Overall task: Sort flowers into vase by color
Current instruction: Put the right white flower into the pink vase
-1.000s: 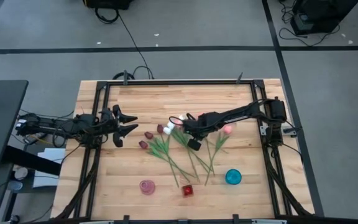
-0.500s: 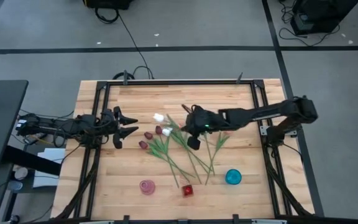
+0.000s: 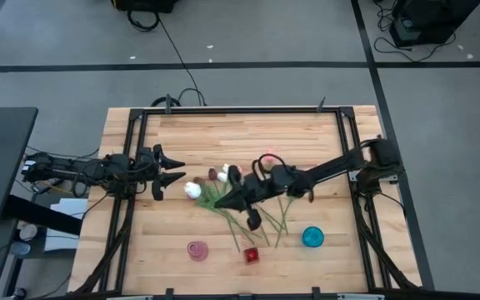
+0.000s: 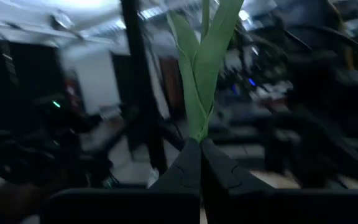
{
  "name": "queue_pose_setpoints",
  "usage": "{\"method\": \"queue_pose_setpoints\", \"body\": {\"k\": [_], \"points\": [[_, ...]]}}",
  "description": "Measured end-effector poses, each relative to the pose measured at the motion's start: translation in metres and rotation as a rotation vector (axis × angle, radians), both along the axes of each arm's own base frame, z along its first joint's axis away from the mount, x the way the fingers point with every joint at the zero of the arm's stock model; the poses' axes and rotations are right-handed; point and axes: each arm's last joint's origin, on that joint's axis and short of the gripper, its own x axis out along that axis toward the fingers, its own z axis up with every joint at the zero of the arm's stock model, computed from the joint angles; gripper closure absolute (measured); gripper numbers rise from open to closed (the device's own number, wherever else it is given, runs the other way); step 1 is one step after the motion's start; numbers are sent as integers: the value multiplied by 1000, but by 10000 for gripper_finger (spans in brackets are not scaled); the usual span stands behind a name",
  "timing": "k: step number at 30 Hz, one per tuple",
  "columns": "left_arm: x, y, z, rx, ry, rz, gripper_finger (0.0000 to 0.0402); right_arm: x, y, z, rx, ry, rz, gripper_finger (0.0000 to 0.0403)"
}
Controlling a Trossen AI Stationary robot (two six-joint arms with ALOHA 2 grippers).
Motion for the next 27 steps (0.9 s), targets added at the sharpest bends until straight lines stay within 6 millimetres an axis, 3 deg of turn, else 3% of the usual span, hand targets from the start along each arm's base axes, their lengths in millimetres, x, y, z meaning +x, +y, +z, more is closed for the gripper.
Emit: {"method": "queue_pose_setpoints", "body": {"k": [16,21,27], "points": [[0,1,0,-16,-1,43,220,89,55,9,-67,-284,157,397],[0,1,0,-19,0,44,220,104,65,4,-68,-305,181,397],[0,1,-1,-18,6,44,220,107,66,5,-58,-315,177,397]]}}
